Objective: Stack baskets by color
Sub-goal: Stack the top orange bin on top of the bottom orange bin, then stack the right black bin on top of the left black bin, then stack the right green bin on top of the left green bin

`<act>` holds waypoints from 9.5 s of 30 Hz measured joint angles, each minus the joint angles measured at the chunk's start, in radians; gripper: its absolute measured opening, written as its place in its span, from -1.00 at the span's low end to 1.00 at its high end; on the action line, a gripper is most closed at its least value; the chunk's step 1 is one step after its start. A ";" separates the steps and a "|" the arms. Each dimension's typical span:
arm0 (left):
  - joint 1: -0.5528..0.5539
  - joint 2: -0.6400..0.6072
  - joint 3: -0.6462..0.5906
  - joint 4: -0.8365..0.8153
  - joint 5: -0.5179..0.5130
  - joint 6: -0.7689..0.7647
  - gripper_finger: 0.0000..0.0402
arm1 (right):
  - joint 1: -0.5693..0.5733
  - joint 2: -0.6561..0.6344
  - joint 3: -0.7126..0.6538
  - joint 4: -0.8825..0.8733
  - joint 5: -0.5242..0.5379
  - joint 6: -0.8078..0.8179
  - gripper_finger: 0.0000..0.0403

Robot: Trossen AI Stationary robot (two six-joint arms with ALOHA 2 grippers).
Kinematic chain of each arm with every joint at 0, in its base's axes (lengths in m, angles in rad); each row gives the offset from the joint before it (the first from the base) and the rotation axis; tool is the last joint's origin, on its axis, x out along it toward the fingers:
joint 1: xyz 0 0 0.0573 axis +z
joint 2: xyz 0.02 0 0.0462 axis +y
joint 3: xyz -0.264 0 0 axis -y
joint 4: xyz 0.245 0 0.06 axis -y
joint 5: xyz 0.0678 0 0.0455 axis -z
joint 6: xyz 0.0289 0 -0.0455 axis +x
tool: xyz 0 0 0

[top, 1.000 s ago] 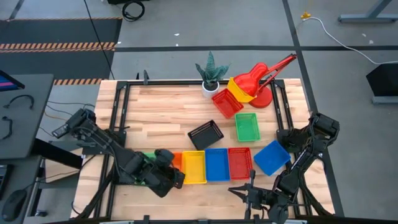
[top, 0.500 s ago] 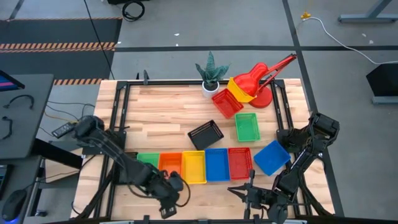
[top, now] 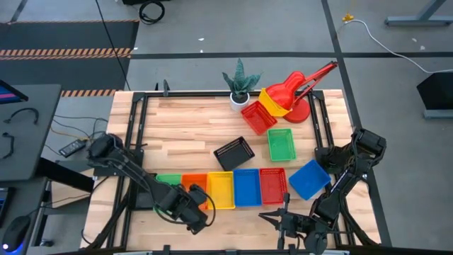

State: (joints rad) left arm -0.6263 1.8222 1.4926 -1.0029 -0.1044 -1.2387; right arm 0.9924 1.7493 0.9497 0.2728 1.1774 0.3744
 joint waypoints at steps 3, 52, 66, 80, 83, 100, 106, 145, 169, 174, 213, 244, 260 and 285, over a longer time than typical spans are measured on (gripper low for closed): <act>-0.002 0.007 0.004 0.043 -0.027 -0.016 -0.98 | 0.000 0.000 0.000 0.003 0.000 0.000 -0.90; 0.591 0.171 0.003 0.170 -0.070 1.982 -0.27 | -0.072 0.000 0.000 0.068 -0.079 0.058 -0.90; 0.563 0.192 0.006 0.170 -0.227 1.805 -0.93 | -0.070 0.000 0.000 0.070 -0.079 0.046 -0.90; 0.131 -0.280 0.007 -0.539 -0.205 0.841 -0.93 | -0.070 0.000 0.000 0.068 -0.079 0.014 -0.90; -0.034 -0.310 0.007 -0.572 -0.058 0.586 -0.93 | -0.077 0.000 0.000 0.071 -0.079 -0.008 -0.90; -0.502 -0.139 0.005 -0.567 0.059 0.024 -0.93 | -0.112 0.000 0.000 0.082 -0.079 -0.037 -0.90; -0.498 -0.048 -0.021 -0.563 0.061 0.093 -0.93 | -0.113 0.000 0.000 0.086 -0.079 -0.037 -0.90; -0.513 -0.261 -0.164 -0.469 0.042 -0.147 -0.22 | -0.112 0.000 0.000 0.093 -0.080 -0.035 -0.90; -0.493 -0.267 -0.315 -0.278 0.013 -0.138 -0.97 | -0.119 0.000 0.000 0.100 -0.106 -0.034 -0.90; -0.494 -0.266 -0.362 -0.195 0.002 -0.145 -0.97 | -0.118 0.000 0.000 0.100 -0.106 -0.034 -0.90; -0.490 -0.267 -0.306 -0.213 -0.072 -0.171 -0.98 | -0.119 0.000 0.000 0.100 -0.106 -0.034 -0.90; -0.485 -0.264 -0.289 -0.040 -0.912 -0.122 -0.93 | -0.212 -0.133 0.000 0.054 -0.117 -0.029 -0.92; -0.392 -0.184 -0.289 0.057 -1.115 0.084 -0.88 | -0.655 -0.369 0.000 -0.806 -0.558 0.275 -0.96; -0.365 -0.053 -0.290 0.067 -1.107 0.081 -0.96 | -0.742 -0.407 -0.110 -1.361 -0.964 -0.080 -0.46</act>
State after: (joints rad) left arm -0.9913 1.7691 1.2026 -0.9363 -1.2110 -1.1580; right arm 0.2501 1.3418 0.8397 -1.0881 0.2135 0.2949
